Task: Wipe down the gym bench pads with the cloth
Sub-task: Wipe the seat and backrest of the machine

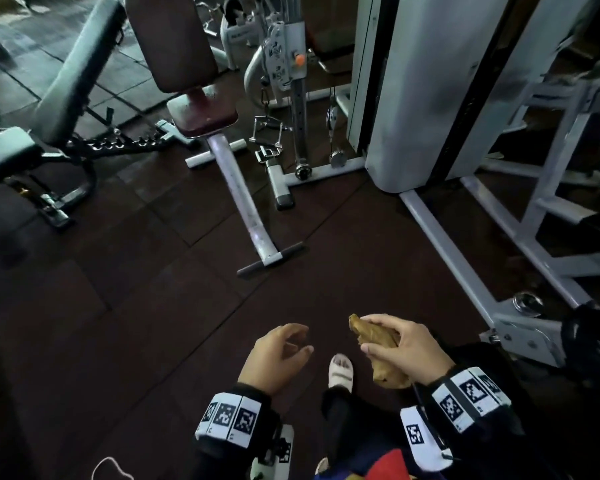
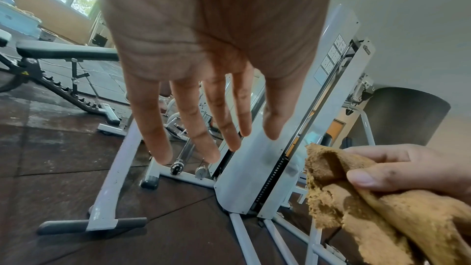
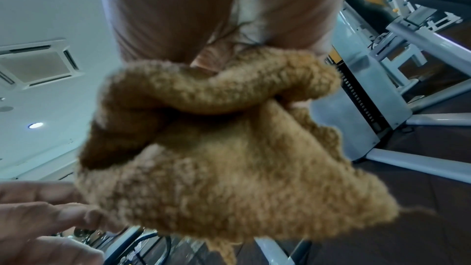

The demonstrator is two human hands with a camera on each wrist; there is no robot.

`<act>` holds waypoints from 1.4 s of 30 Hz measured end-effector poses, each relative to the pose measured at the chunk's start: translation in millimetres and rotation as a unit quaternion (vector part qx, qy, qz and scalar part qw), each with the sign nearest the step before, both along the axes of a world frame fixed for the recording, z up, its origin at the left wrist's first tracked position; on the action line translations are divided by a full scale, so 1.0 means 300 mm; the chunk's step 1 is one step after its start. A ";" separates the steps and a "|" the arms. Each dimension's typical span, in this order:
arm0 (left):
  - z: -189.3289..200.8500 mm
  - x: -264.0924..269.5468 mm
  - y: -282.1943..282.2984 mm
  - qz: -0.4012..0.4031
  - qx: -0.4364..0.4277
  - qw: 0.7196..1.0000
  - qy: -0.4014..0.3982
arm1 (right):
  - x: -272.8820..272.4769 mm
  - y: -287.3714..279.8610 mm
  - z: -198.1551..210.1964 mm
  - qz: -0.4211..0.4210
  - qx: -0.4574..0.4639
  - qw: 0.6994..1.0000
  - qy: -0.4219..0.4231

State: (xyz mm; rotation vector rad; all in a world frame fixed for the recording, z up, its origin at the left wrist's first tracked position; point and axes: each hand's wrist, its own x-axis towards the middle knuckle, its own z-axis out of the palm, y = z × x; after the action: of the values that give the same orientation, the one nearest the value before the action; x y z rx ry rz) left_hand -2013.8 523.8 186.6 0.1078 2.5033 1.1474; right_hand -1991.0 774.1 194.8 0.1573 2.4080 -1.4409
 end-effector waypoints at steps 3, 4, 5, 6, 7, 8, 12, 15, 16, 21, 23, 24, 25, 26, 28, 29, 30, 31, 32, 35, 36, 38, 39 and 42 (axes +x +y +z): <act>-0.002 -0.167 0.049 -0.013 0.001 1.000 -0.003 | -0.143 0.048 -0.009 -0.018 -0.005 1.000 -0.001; -0.002 -0.229 0.067 -0.015 0.003 1.000 -0.002 | -0.196 0.067 -0.013 -0.025 -0.005 1.000 0.000; -0.002 -0.295 0.087 -0.018 0.005 1.000 0.001 | -0.251 0.088 -0.015 -0.030 -0.002 1.000 0.001; -0.002 -0.363 0.109 -0.022 0.006 1.000 0.003 | -0.309 0.111 -0.017 -0.033 0.001 0.999 0.002; -0.001 -0.434 0.131 -0.030 0.004 1.000 0.004 | -0.369 0.135 -0.016 -0.035 0.004 0.999 0.000; 0.001 -0.502 0.156 -0.042 -0.002 0.999 0.004 | -0.428 0.159 -0.014 -0.036 0.008 0.999 -0.003; 0.025 -0.748 0.267 -0.074 -0.006 0.997 0.016 | -0.644 0.247 0.011 -0.046 0.027 0.999 0.007; 0.038 -0.894 0.341 -0.091 0.008 0.996 0.019 | -0.762 0.309 0.024 -0.069 0.030 0.997 0.014; 0.040 -0.938 0.358 -0.097 0.014 0.995 0.018 | -0.790 0.324 0.025 -0.077 0.027 0.997 0.013; 0.023 -1.160 0.443 -0.126 0.029 0.992 -0.002 | -0.914 0.397 0.008 -0.126 0.016 0.992 0.000; 0.011 -1.254 0.481 -0.150 0.021 0.988 -0.013 | -0.969 0.420 0.000 -0.147 0.025 0.989 0.001; 0.003 -1.307 0.501 -0.160 0.018 0.987 -0.010 | -0.998 0.433 -0.004 -0.157 0.032 0.987 0.000; -0.005 -1.359 0.523 -0.169 0.018 0.986 -0.003 | -1.027 0.445 -0.007 -0.167 0.039 0.985 -0.001; -0.012 -1.412 0.546 -0.178 0.021 0.984 0.003 | -1.056 0.457 -0.009 -0.179 0.044 0.983 -0.002; -0.023 -1.520 0.595 -0.207 0.032 0.978 0.009 | -1.115 0.479 -0.016 -0.217 0.048 0.975 0.006; -0.025 -1.575 0.622 -0.229 0.037 0.973 0.007 | -1.145 0.487 -0.018 -0.240 0.050 0.969 0.014; -0.027 -1.627 0.649 -0.250 0.041 0.967 0.005 | -1.172 0.494 -0.021 -0.260 0.051 0.964 0.020; -0.030 -1.679 0.677 -0.270 0.041 0.962 0.003 | -1.199 0.501 -0.025 -0.277 0.054 0.959 0.025; -0.034 -1.729 0.708 -0.290 0.039 0.956 0.004 | -1.224 0.509 -0.028 -0.292 0.058 0.954 0.026; -0.036 -1.838 0.806 -0.353 0.035 0.935 0.005 | -1.274 0.530 -0.030 -0.337 0.062 0.939 0.022; -0.038 -1.865 0.839 -0.373 0.032 0.927 0.004 | -1.280 0.539 -0.032 -0.356 0.059 0.932 0.021; -0.038 -1.898 0.908 -0.408 0.029 0.912 0.000 | -1.279 0.554 -0.027 -0.399 0.040 0.916 0.016; -0.037 -1.908 0.946 -0.423 0.031 0.905 -0.002 | -1.277 0.565 -0.023 -0.416 0.030 0.909 0.014; -0.045 -1.920 1.078 -0.475 0.032 0.880 -0.011 | -1.260 0.627 -0.020 -0.456 0.019 0.890 0.008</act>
State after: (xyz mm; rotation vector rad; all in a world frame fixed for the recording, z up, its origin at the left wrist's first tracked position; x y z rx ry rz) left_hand -2589.8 847.3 173.2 1.1755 1.9257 0.7618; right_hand -2369.1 962.1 188.6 1.4469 2.4632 -1.7014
